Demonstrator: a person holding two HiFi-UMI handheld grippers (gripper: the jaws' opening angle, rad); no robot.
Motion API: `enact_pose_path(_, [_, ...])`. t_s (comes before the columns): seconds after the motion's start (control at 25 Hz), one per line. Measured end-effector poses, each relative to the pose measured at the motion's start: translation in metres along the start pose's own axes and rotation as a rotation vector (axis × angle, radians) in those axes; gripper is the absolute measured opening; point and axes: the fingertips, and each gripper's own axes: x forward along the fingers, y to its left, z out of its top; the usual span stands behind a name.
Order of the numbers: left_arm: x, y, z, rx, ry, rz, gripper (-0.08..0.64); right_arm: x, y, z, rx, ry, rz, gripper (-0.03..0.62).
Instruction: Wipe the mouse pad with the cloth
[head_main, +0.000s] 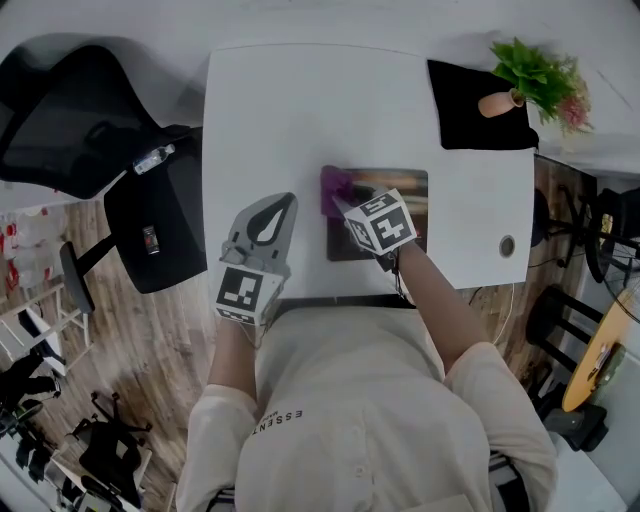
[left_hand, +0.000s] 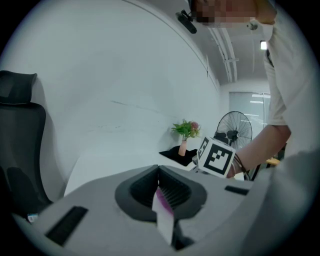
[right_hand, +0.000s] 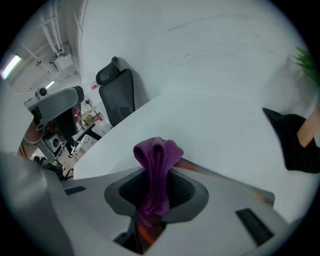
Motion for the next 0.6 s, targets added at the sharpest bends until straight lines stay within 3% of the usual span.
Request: enact_pose_path(0.6, [0.036,-0.044,0.016,0.029,0.009,0.025,0.002,-0.032,-0.054,-0.031,0.033,0.012,0.0,0.098])
